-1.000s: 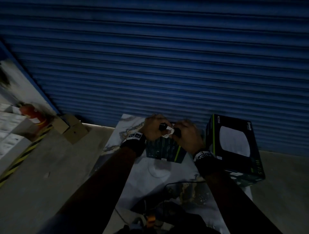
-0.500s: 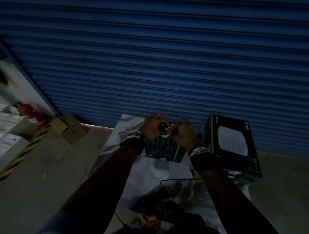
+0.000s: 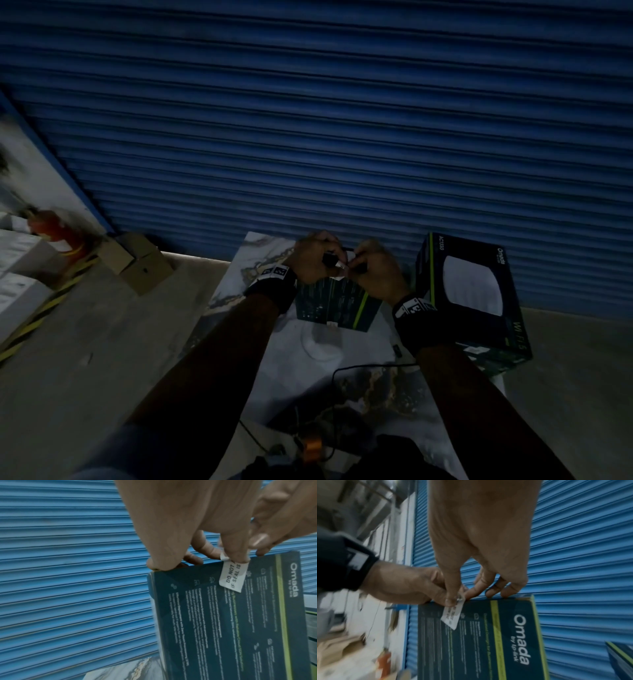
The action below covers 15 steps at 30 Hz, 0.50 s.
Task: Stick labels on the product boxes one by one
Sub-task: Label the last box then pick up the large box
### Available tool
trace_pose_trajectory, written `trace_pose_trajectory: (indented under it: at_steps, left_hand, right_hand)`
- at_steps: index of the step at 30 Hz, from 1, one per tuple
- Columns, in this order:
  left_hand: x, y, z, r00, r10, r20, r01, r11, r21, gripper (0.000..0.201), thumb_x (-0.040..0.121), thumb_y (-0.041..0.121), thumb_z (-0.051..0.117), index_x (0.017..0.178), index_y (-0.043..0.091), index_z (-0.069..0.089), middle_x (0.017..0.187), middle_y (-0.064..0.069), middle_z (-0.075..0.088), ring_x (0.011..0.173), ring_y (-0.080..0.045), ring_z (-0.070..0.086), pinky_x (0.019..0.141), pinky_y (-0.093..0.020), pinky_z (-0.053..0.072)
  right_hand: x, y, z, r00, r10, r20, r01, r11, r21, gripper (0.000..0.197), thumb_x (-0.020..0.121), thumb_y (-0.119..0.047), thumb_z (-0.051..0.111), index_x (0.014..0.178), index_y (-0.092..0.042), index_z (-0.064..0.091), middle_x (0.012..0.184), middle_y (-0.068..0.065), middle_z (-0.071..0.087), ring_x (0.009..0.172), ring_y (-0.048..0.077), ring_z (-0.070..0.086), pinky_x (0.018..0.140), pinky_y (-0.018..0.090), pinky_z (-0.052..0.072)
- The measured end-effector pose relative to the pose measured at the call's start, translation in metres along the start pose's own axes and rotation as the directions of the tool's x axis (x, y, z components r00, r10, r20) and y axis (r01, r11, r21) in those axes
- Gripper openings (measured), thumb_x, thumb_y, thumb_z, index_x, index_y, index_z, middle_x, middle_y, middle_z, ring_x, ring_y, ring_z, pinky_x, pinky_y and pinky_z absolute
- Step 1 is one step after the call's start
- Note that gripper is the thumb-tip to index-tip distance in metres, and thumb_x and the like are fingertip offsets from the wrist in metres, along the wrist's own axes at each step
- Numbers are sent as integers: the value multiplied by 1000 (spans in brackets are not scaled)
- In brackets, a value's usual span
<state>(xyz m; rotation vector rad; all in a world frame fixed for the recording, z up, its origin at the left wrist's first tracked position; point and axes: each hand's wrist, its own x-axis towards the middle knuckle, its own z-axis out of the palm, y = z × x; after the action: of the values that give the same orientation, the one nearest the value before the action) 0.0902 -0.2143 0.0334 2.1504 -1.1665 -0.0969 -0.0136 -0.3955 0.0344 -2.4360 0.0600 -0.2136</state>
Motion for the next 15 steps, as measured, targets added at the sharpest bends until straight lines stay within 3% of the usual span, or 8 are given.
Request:
trace_pose_trajectory:
  at_steps: [3, 5, 6, 8, 10, 12, 15]
  left_hand:
    - [0, 0, 1, 1000, 0, 1, 0, 999, -45, 26, 76, 23, 90, 99, 14, 80, 116, -6, 62, 112, -22, 57, 99, -31, 46]
    - [0, -2, 1, 1000, -27, 4, 27, 999, -37, 27, 78, 24, 90, 100, 14, 79, 118, -5, 60, 112, -17, 54, 97, -27, 43]
    - [0, -3, 0, 999, -34, 1, 34, 999, -25, 28, 78, 26, 89, 101, 15, 78, 119, -4, 60, 111, -14, 52, 95, -23, 41]
    - [-1, -4, -1, 999, -46, 1, 46, 999, -10, 29, 78, 29, 89, 101, 15, 78, 121, -2, 58, 112, -12, 51, 92, -18, 36]
    - [-1, -3, -1, 999, -46, 13, 46, 999, -1, 27, 78, 34, 88, 97, 16, 78, 122, 1, 59, 113, -13, 52, 94, -19, 36]
    - [0, -1, -1, 999, -41, 33, 41, 999, 22, 26, 78, 35, 88, 94, 17, 78, 124, 1, 60, 113, -15, 54, 95, -23, 38]
    - [2, -1, -1, 997, -44, 64, 41, 998, 47, 25, 78, 36, 87, 91, 16, 78, 124, 3, 61, 112, -15, 54, 94, -25, 38]
  right_hand:
    - [5, -1, 6, 999, -6, 37, 8, 999, -49, 12, 86, -11, 78, 97, -7, 76, 117, 0, 63, 104, 21, 62, 95, 32, 50]
    - [7, -2, 8, 1000, -16, 22, 17, 999, -34, 17, 85, -6, 73, 101, -9, 73, 110, 5, 69, 100, 26, 67, 91, 39, 54]
    - [6, -4, 7, 1000, -8, 4, 8, 1000, 11, 17, 84, -3, 73, 100, -8, 71, 108, 4, 69, 98, 22, 66, 90, 38, 55]
    - [4, -2, 4, 999, -31, -27, 33, 995, 95, 11, 84, 4, 74, 93, -2, 71, 107, 3, 63, 97, 10, 61, 90, 25, 52]
    - [0, 1, 0, 997, -62, -52, 69, 987, 148, 5, 86, 7, 73, 85, 3, 72, 109, 5, 57, 100, 6, 57, 89, 12, 45]
    - [-2, 2, -4, 998, -44, -43, 51, 981, 189, 9, 90, 4, 70, 83, 0, 71, 111, 6, 55, 105, 14, 57, 88, 12, 42]
    - [-1, 2, -6, 999, 11, -41, -1, 972, 235, 24, 92, 2, 69, 83, -20, 63, 114, 13, 59, 107, 25, 61, 85, 6, 42]
